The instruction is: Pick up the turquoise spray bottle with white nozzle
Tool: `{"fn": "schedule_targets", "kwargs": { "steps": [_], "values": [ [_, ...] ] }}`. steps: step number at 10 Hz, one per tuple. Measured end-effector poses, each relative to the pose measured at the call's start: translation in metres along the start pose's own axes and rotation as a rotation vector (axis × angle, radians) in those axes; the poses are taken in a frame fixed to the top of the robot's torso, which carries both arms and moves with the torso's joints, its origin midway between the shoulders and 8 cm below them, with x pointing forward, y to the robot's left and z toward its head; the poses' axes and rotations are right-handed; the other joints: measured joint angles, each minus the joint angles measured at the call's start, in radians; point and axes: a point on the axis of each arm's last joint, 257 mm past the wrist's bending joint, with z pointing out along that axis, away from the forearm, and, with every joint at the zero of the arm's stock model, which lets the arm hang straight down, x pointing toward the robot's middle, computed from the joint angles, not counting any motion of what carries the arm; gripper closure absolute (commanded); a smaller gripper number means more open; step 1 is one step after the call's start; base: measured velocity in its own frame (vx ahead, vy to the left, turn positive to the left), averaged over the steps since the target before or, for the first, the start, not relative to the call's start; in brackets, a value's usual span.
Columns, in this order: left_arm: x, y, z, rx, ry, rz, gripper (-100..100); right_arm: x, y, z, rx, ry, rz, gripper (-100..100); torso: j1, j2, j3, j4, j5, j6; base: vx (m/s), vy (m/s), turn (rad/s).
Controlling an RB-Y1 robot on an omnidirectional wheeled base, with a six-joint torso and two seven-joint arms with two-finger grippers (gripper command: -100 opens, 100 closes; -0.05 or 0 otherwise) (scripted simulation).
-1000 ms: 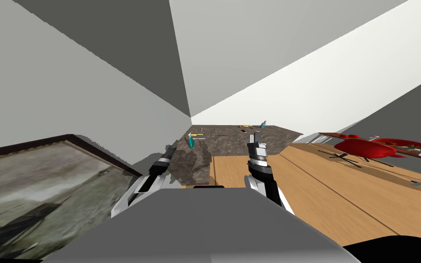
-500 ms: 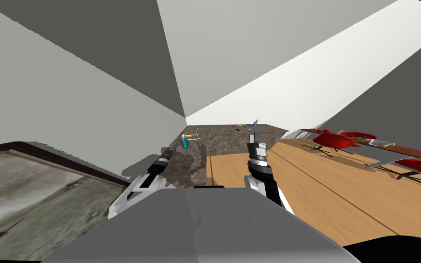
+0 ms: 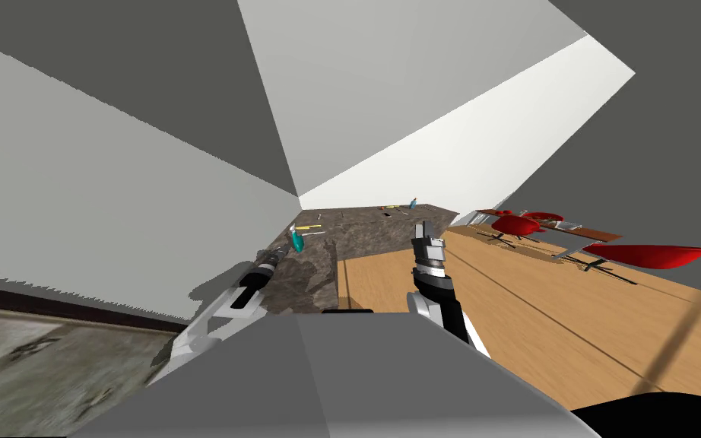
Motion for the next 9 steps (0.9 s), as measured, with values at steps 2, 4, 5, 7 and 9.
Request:
{"fn": "schedule_targets", "kwargs": {
  "steps": [2, 4, 5, 7, 9],
  "values": [
    [0.0, 0.029, 0.0, -0.059, 0.026, 0.089, -100, 0.0, 0.0, 0.0, 0.0, 0.0, 0.0, 0, 0.001, -0.001, 0.0, 0.0, 0.0, 0.0, 0.014, -0.064, -0.166],
    [-0.003, 0.053, 0.003, -0.113, 0.047, 0.173, -100, 0.0, 0.0, 0.0, 0.0, 0.0, 0.0, 0, 0.001, 0.0, 0.0, 0.0, 0.0, 0.0, 0.006, -0.061, -0.142],
    [-0.006, 0.068, 0.004, -0.141, 0.057, 0.214, -100, 0.0, 0.0, 0.0, 0.0, 0.0, 0.0, 0, 0.001, 0.0, 0.0, 0.0, 0.0, 0.0, -0.005, -0.04, -0.098],
    [-0.013, 0.097, 0.002, -0.199, 0.076, 0.299, -100, 0.0, 0.0, 0.0, 0.0, 0.0, 0.0, 0, 0.002, 0.001, 0.001, 0.0, 0.0, 0.0, -0.013, -0.052, -0.169],
    [-0.022, 0.122, 0.001, -0.252, 0.092, 0.377, -100, 0.0, 0.0, 0.0, 0.0, 0.0, 0.0, 0, 0.002, 0.001, 0.0, 0.0, 0.0, 0.0, 0.004, -0.042, -0.061]
  ]
}}
